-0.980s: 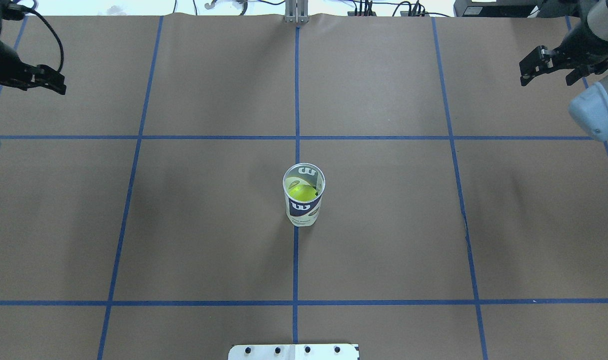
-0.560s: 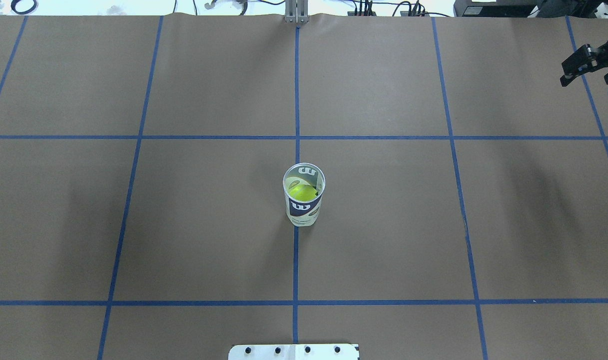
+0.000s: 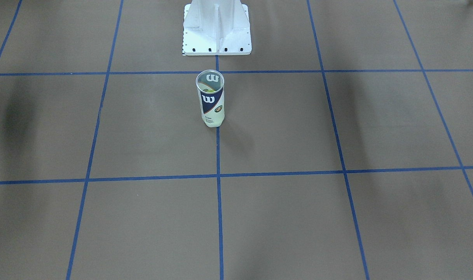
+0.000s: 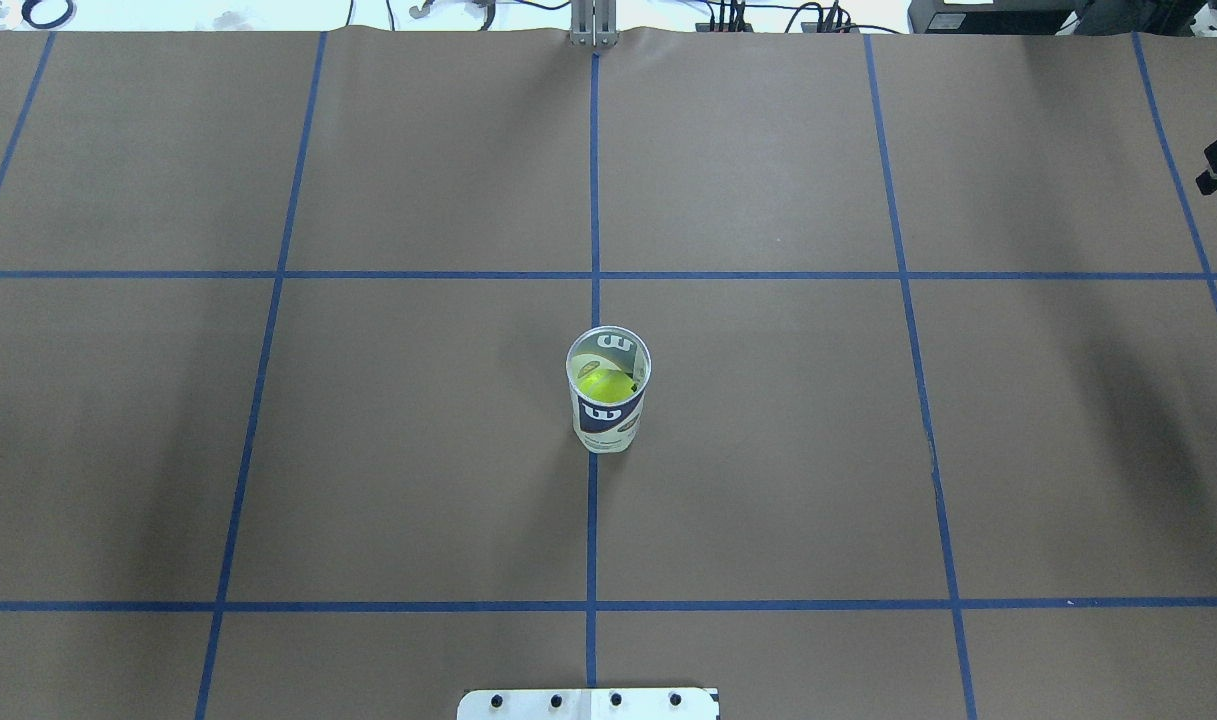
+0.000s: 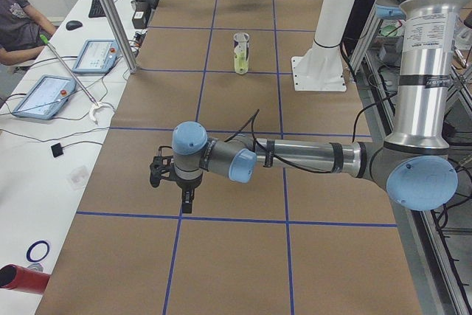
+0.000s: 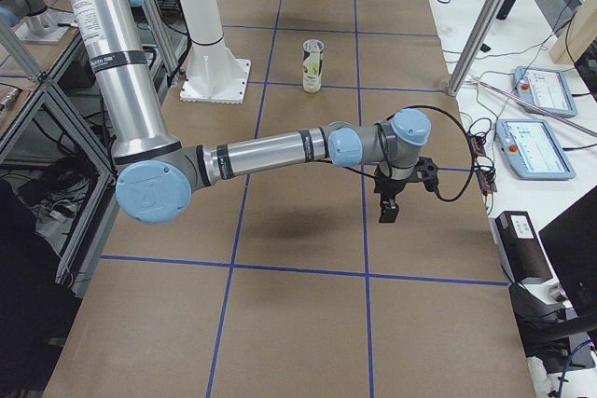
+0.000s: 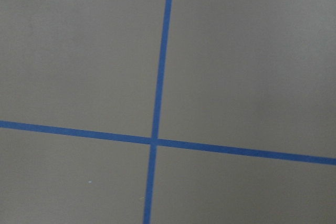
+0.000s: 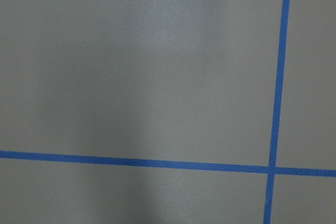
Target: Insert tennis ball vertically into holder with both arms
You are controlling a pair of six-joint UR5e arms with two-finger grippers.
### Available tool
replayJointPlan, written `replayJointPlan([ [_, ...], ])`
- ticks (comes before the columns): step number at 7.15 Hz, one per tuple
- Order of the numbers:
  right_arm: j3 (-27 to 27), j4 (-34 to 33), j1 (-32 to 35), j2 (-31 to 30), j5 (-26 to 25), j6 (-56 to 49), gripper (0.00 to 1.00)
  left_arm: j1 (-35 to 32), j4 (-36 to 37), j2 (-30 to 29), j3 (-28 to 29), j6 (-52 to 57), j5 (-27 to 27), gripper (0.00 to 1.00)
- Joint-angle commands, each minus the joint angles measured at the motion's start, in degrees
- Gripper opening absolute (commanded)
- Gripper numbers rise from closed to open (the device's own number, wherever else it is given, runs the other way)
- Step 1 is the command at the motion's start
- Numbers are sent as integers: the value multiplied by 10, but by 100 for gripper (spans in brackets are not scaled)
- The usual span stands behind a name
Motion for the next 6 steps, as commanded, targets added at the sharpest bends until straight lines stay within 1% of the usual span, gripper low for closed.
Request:
replayJointPlan([
  [1,-14,0,10,-4,0,-36,100,-31,84,-2,10,112,3,100],
  [3,-25,-1,10,-5,2,-43,100,-36,169,-21,7,113,-1,100],
  [4,-29,-1,10,-5,4,-44,100,-36,190,-22,6,112,-4,100],
  [5,-30,-1,11,-5,6,-50,100,-36,192,-18,6,110,-26,100],
  [6,-32,-4,17,-10,25,-67,100,-37,190,-10,9,111,-44,100],
])
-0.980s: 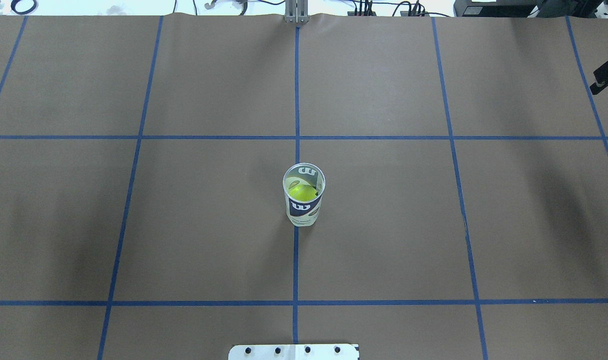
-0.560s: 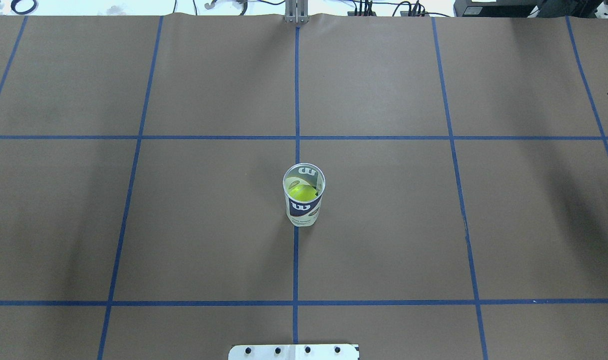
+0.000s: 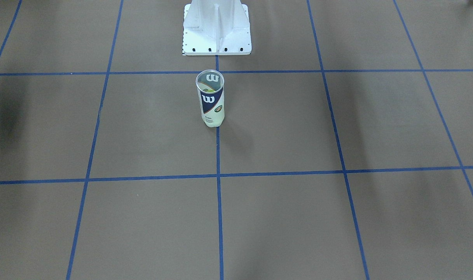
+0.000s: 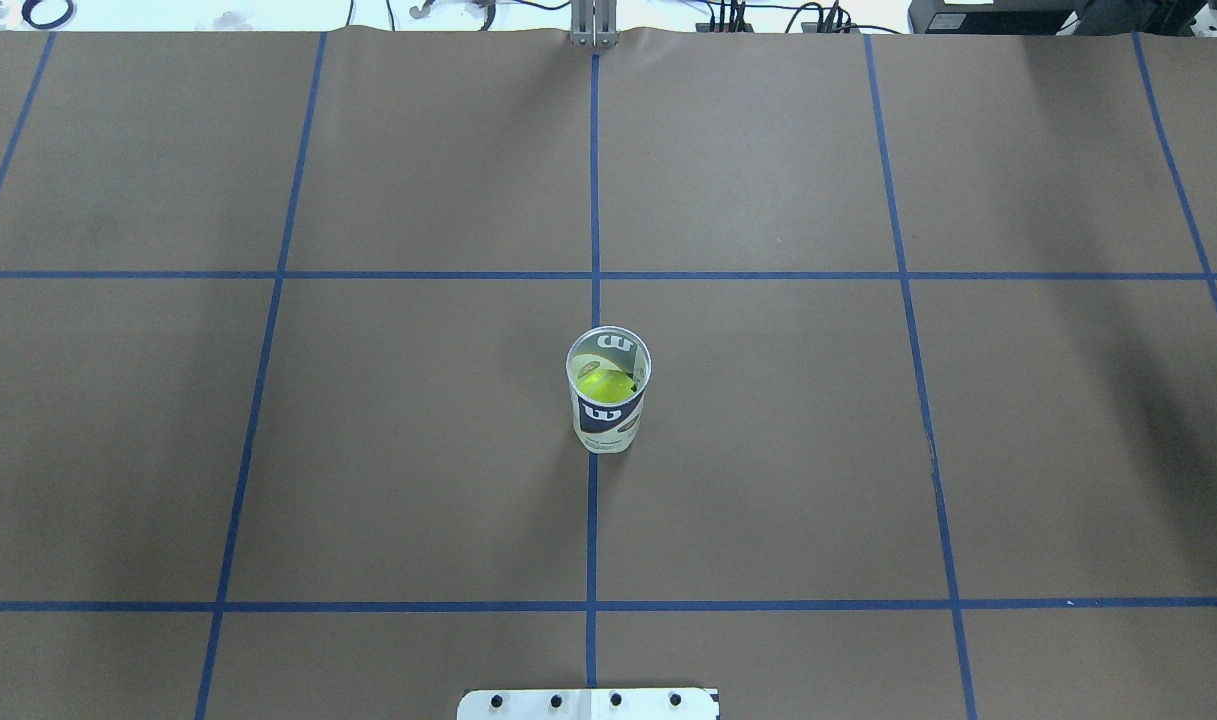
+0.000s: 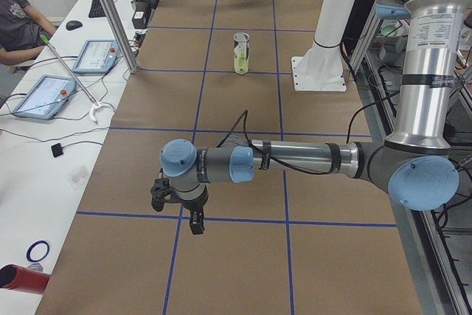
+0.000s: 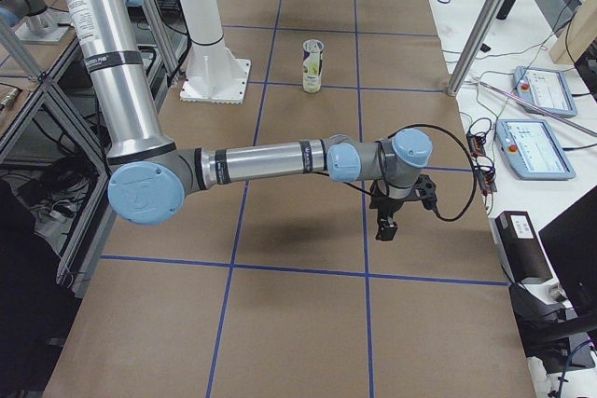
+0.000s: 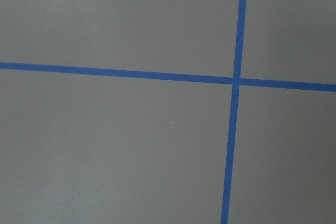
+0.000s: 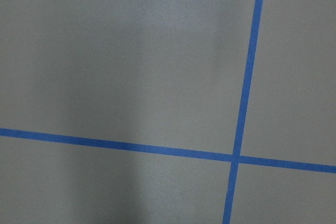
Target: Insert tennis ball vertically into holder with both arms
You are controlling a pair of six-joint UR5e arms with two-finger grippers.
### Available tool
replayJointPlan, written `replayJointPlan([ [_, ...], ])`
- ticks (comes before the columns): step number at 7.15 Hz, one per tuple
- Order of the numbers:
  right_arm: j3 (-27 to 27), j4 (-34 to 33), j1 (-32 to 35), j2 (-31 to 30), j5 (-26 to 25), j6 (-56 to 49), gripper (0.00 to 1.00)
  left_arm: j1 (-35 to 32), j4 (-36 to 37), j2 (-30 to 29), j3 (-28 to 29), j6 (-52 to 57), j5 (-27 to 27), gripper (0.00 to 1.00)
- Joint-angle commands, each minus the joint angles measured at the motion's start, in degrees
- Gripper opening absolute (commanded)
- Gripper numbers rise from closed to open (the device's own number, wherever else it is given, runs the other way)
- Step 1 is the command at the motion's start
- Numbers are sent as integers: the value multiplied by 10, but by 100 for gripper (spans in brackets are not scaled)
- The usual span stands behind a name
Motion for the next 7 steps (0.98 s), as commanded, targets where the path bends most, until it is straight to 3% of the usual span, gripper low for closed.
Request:
replayJointPlan([
  [1,-4,0,5,-13,39,-20,100,-1,-4,19,-1,4,-21,100],
  [4,-4,-1,7,-15,32,-20,100,0,-89,27,16,5,-22,100],
  [7,5,2,7,-42,30,-18,100,1,-106,26,18,6,-28,100],
])
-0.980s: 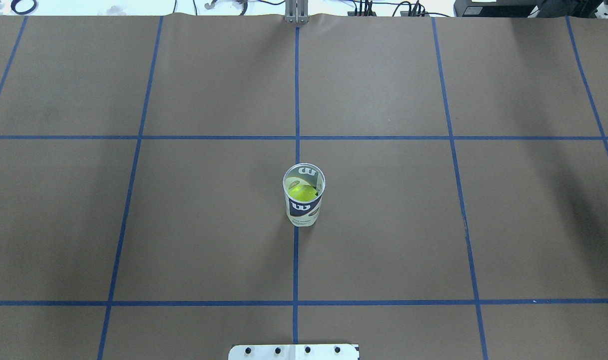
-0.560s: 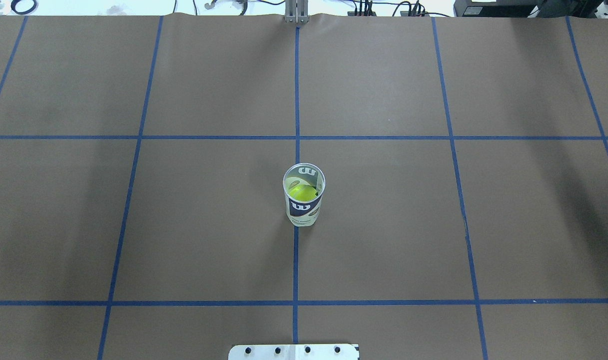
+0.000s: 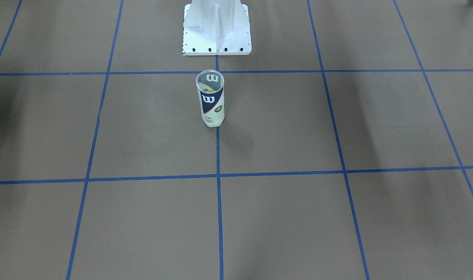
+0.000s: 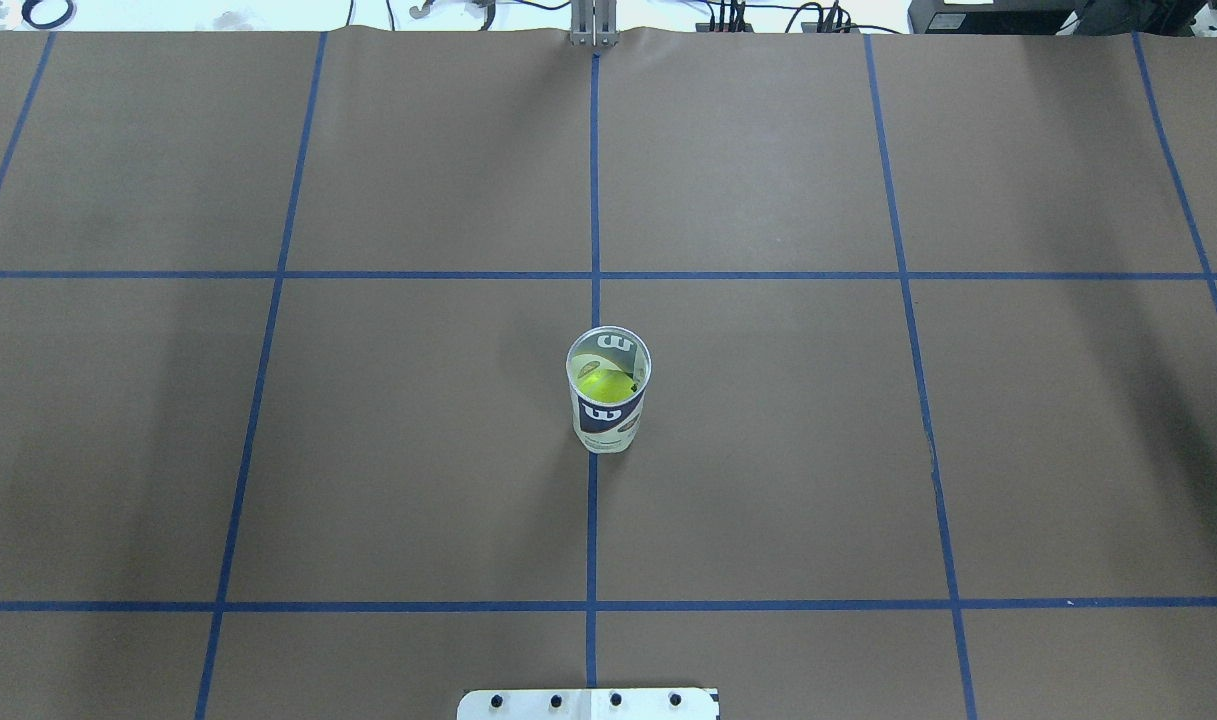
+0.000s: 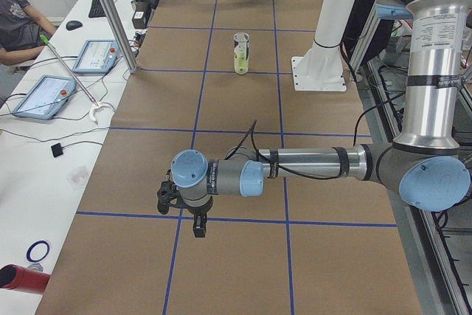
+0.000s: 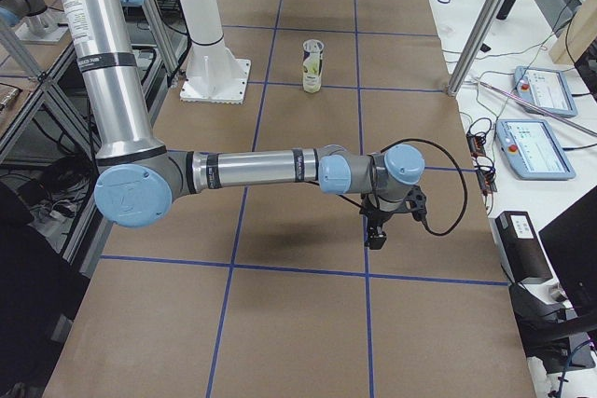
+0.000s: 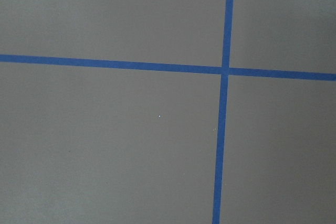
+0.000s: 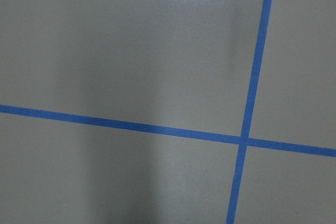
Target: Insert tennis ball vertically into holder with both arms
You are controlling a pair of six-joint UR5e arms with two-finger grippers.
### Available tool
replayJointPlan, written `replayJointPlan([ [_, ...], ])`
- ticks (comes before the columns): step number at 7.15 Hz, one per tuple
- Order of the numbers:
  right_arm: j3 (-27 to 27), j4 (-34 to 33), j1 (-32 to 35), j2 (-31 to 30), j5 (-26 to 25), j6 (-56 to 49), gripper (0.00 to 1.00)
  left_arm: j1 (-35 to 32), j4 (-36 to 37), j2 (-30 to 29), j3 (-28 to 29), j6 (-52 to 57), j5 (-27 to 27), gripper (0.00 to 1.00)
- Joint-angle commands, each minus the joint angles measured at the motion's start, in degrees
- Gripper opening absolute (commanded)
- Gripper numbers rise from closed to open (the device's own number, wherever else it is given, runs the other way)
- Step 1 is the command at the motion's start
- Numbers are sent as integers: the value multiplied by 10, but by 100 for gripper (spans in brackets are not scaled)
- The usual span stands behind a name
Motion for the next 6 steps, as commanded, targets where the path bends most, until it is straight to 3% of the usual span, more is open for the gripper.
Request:
replayJointPlan([
  [1,4,1,1,-8,5,2,100,-1,-24,3,-6,-1,-18,100],
  [2,5,1,2,-9,0,3,100,-1,-26,13,0,0,-48,100],
  [6,6,2,6,-8,2,1,100,0,-26,13,1,1,-47,100],
])
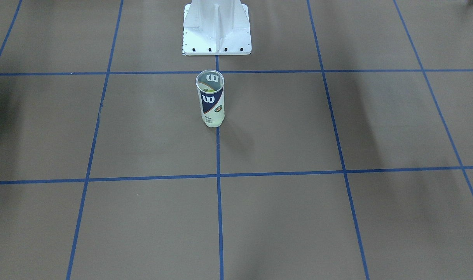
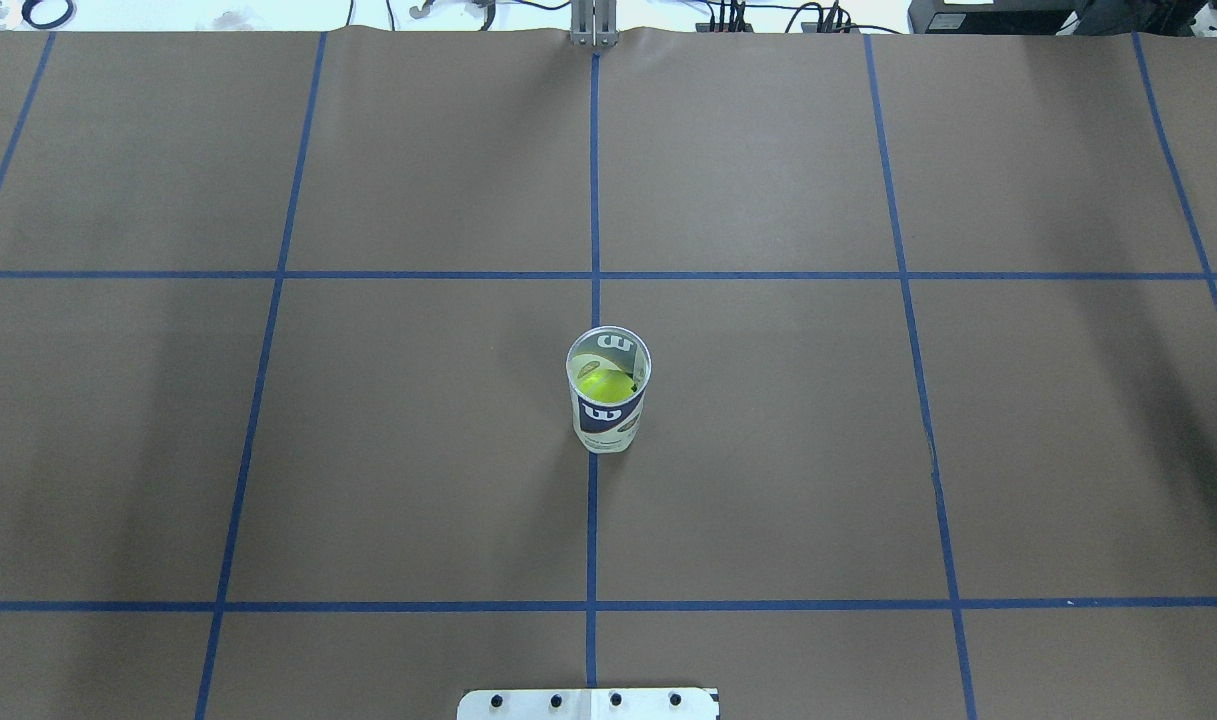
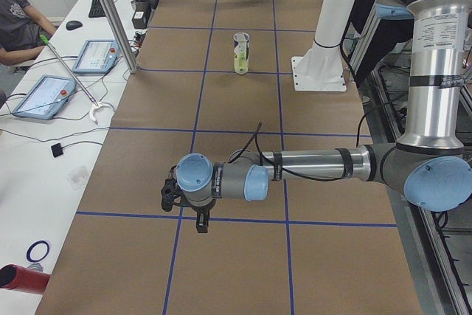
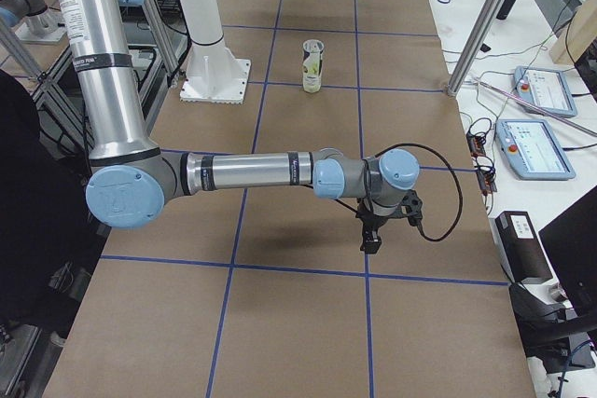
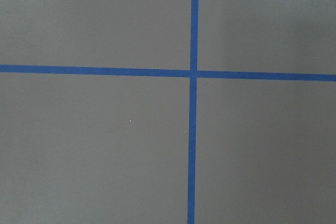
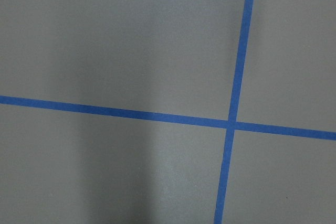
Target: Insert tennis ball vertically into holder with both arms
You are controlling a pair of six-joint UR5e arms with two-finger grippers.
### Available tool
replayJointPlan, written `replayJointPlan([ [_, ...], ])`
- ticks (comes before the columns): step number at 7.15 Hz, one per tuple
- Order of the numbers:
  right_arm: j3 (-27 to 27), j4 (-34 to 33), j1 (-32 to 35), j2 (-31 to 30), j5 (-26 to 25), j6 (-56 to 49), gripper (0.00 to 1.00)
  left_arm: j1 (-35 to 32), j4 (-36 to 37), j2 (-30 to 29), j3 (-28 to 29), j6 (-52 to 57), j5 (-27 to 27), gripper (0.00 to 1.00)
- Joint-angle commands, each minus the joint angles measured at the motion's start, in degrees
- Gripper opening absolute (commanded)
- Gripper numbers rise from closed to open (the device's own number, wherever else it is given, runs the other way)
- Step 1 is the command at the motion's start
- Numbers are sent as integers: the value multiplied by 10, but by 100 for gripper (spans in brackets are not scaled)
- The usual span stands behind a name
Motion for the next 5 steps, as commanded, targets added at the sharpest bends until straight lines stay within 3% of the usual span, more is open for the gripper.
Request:
replayJointPlan([
  [1,1,0,1,1,3,1,100,-1,0,0,-2,2,0,100],
  [5,1,0,20,-5,-4,-2,100,1,1,-8,-5,0,21,100],
])
